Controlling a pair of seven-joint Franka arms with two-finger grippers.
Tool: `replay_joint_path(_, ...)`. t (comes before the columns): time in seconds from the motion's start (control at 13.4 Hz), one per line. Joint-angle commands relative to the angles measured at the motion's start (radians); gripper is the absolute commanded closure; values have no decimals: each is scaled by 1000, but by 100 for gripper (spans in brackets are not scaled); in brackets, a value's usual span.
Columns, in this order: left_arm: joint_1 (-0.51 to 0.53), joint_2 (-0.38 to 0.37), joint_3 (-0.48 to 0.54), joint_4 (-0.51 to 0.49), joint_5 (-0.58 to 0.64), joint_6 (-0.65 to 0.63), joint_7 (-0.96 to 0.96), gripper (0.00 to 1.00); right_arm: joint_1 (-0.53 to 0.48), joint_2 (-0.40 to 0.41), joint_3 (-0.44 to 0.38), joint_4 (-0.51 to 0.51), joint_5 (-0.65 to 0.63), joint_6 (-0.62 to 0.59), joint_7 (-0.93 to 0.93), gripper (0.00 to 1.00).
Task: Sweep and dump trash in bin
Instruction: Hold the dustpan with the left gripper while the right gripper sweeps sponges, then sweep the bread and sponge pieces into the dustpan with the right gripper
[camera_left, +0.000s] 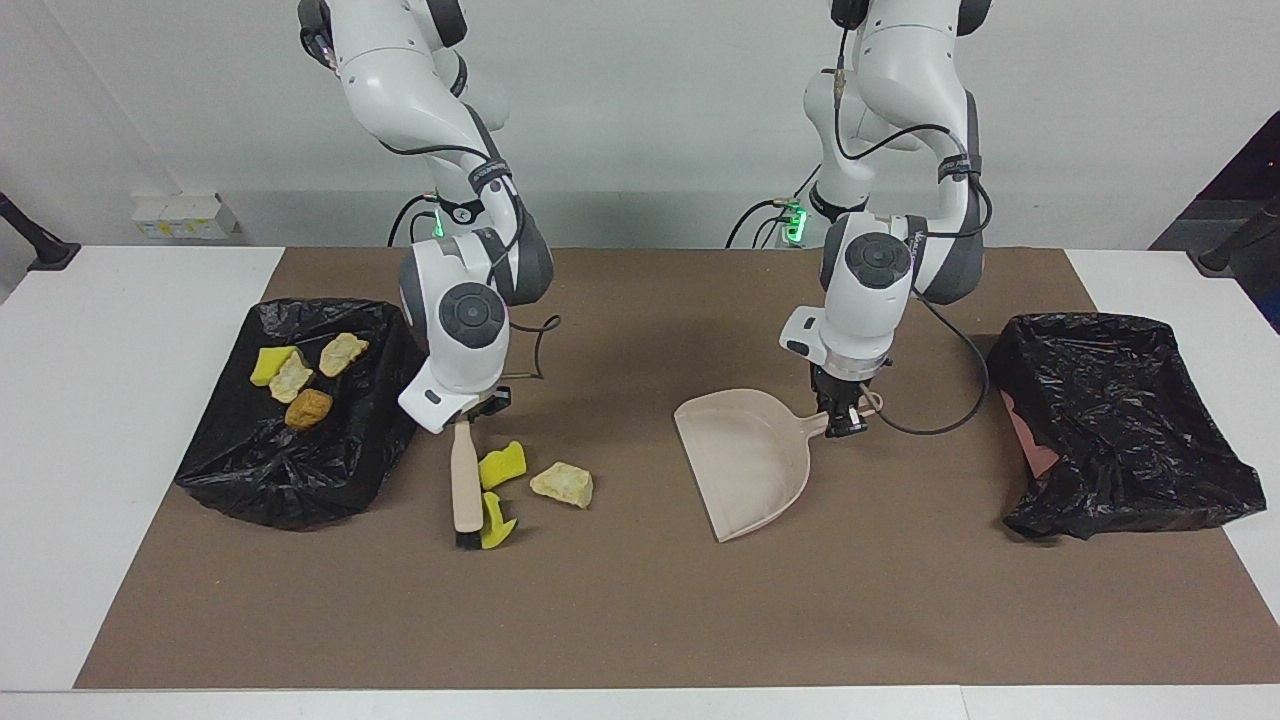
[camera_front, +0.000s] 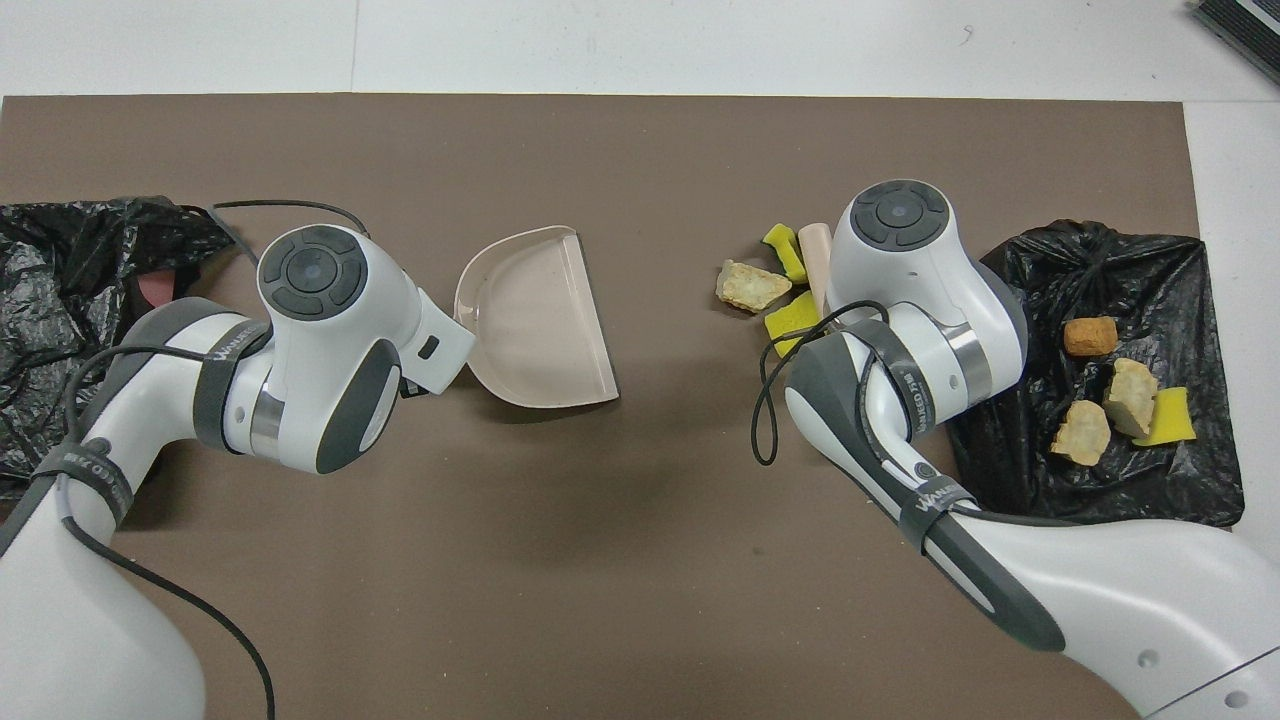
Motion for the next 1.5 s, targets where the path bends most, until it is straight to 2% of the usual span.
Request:
replay_joint_path(0.0, -16, -46, 6, -59, 21, 38, 6, 100, 18, 2, 8, 1, 52, 28, -18, 100)
replay_joint_path(0.15, -27, -46, 6, -60, 21, 38, 5, 100, 30, 7, 8, 1, 139, 62, -14, 100)
replay_joint_path(0.3, -33, -46, 6, -60, 21, 38, -4, 100, 68, 7, 8, 6, 156, 71, 0, 100)
replay_joint_path(0.52, -34, -49, 6, -68, 21, 38, -6, 100, 139, 42, 6, 13, 205, 146, 61, 100)
replay_joint_path(0.75, -34, -53, 6, -69, 21, 38, -9, 100, 203, 53, 8, 48, 291, 148, 62, 100)
replay_joint_path(0.82, -34, -53, 6, -69, 21, 38, -9, 100, 225, 54, 6, 58, 350, 153, 63, 100)
replay_joint_path(1.05, -34, -53, 6, -73, 21, 38, -9, 100, 277, 53, 6, 56, 524, 303, 63, 100)
replay_joint_path(1.27, -36, -61, 6, -85, 21, 40, -9, 100, 257, 51, 6, 56, 535, 295, 62, 100)
replay_joint_path(1.42, -42, -62, 6, -88, 21, 43, -9, 100, 224, 27, 4, 56, 523, 208, 57, 100)
